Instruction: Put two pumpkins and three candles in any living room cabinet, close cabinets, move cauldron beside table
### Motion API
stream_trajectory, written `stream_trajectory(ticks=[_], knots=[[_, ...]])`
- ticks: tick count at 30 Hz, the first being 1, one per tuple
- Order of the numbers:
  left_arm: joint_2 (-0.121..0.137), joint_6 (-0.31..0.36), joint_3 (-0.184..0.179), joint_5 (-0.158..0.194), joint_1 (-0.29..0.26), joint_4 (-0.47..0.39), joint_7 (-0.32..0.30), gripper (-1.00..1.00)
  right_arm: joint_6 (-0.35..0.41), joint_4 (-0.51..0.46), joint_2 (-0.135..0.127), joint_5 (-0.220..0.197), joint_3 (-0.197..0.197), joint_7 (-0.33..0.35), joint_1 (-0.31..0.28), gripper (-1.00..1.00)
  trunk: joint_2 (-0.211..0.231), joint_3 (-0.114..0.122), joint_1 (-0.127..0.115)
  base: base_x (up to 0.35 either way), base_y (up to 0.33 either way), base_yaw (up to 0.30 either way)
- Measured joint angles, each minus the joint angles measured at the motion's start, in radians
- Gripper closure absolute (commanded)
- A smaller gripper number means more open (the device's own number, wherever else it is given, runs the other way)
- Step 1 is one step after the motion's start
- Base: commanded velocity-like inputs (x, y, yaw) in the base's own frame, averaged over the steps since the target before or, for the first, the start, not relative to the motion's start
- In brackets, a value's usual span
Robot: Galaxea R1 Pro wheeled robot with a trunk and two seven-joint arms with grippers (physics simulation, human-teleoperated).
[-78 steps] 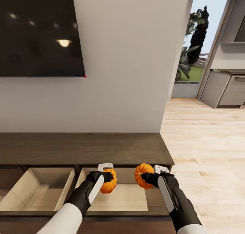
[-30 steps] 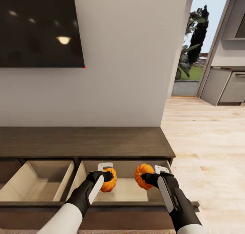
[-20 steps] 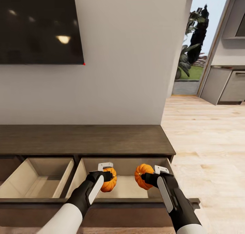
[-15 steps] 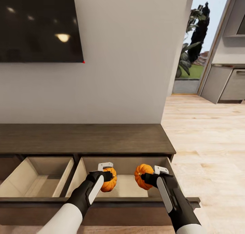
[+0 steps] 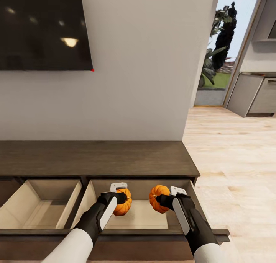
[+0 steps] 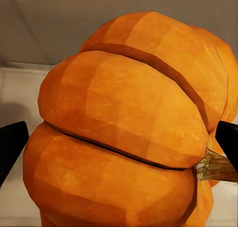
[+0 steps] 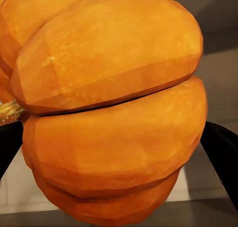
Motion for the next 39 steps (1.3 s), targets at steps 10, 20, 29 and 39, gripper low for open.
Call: stream_trajectory(ticks=[10, 20, 29, 39], knots=[[0.0, 0.0, 0.0, 0.0, 0.0, 0.0, 0.0, 1.0, 0.0, 0.006, 0.0, 0.0, 0.0, 0.0, -0.002, 1.0, -0.001, -0.019, 0.002, 0.009, 0.0, 0.0], [0.0, 0.0, 0.0, 0.0, 0.0, 0.0, 0.0, 1.0, -0.054, 0.046, 0.0, 0.001, 0.0, 0.0, -0.014, 1.0, -0.003, -0.046, 0.006, 0.0, 0.0, 0.0], [0.0, 0.0, 0.0, 0.0, 0.0, 0.0, 0.0, 1.0, -0.071, 0.09, 0.001, 0.0, 0.0, 0.0, -0.032, 1.0, -0.004, -0.066, 0.008, 0.0, 0.0, 0.0], [0.0, 0.0, 0.0, 0.0, 0.0, 0.0, 0.0, 1.0, -0.072, 0.103, 0.002, 0.001, 0.0, -0.002, -0.034, -1.0, -0.004, -0.07, 0.008, 0.0, 0.0, 0.0]])
